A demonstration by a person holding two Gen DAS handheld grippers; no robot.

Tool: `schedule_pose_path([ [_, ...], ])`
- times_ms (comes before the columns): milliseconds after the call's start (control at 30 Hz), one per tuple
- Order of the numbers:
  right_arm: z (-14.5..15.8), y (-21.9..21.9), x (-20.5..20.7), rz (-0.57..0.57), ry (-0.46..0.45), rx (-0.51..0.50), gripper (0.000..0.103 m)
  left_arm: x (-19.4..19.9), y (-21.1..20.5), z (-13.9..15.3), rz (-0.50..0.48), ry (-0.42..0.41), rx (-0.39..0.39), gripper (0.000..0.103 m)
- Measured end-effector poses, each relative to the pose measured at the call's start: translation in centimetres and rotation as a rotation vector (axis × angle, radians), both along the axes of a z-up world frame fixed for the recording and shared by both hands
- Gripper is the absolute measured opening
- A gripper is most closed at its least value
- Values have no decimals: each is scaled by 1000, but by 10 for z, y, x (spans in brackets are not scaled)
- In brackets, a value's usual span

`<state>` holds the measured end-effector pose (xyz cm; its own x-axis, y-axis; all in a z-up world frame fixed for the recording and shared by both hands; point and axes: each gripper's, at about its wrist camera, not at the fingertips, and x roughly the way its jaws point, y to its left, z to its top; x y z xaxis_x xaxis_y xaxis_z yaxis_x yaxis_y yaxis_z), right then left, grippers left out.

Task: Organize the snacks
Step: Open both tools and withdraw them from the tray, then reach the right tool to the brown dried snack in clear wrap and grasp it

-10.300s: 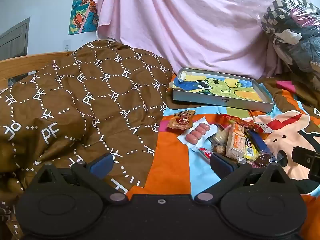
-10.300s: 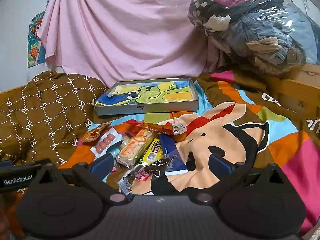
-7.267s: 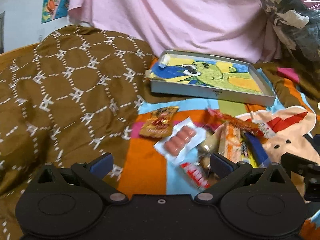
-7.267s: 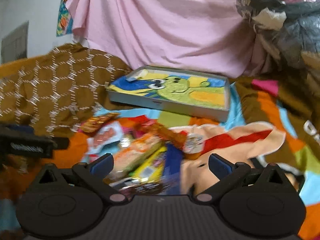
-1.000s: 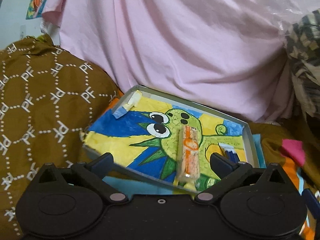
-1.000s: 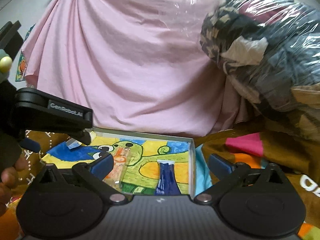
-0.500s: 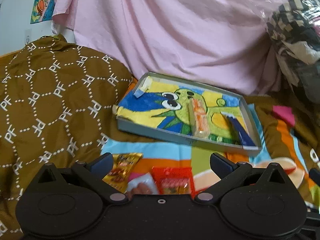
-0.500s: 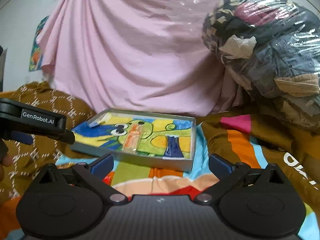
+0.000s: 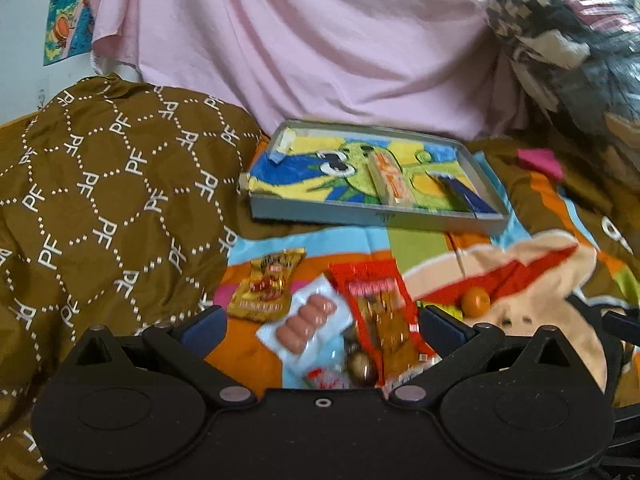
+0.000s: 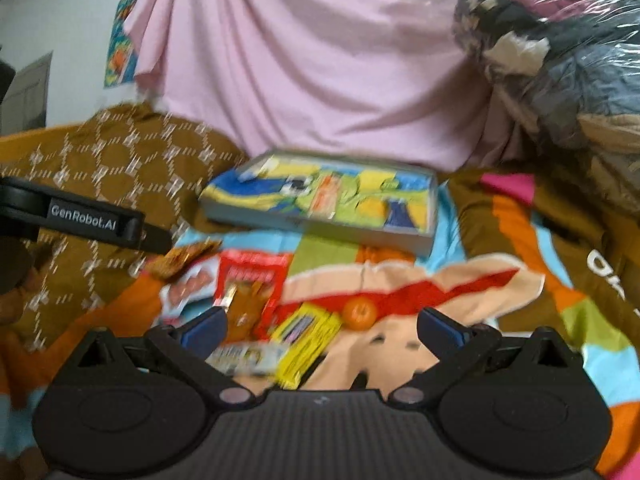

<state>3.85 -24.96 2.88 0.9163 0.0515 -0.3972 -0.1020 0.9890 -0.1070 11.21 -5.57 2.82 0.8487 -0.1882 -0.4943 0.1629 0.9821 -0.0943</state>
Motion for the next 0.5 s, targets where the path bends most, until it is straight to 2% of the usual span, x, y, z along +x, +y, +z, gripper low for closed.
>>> schedule_pose_path([
  [300, -17, 21, -14, 72, 147, -42, 103, -20, 12, -27, -64, 51, 60, 102],
  [500, -26, 37, -15, 203, 231, -51, 103, -24, 20, -40, -80, 74, 83, 102],
])
